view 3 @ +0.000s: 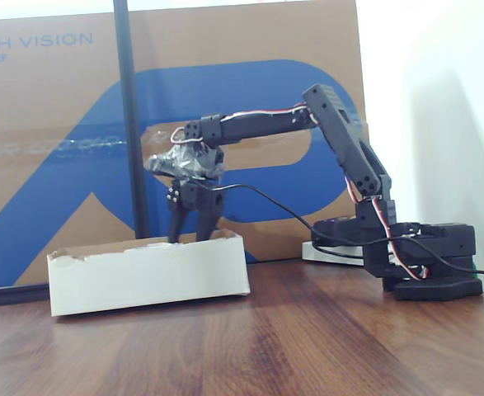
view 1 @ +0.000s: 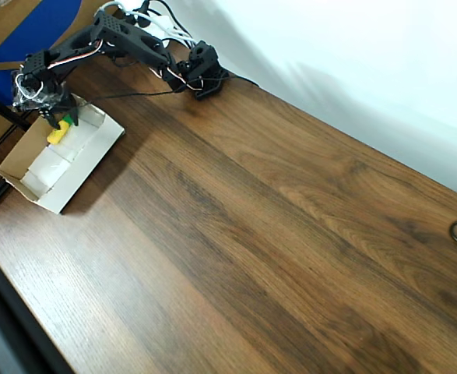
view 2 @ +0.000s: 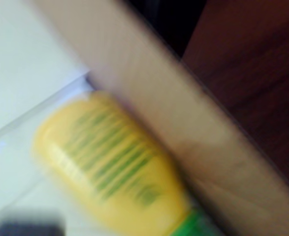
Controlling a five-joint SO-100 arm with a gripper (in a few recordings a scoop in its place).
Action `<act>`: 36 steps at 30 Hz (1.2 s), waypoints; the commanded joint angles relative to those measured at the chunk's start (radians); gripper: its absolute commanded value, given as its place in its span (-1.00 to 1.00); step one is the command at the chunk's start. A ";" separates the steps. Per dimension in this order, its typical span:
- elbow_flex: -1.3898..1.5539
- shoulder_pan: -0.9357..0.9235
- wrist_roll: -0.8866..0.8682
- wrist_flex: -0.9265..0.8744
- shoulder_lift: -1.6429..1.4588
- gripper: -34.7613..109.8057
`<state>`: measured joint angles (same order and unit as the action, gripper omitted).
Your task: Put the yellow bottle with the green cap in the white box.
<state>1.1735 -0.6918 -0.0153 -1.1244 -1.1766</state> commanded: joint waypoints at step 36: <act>1.207 0.499 0.064 0.285 -1.503 -0.52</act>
<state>2.3255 -0.2010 0.0245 -0.9265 -2.5940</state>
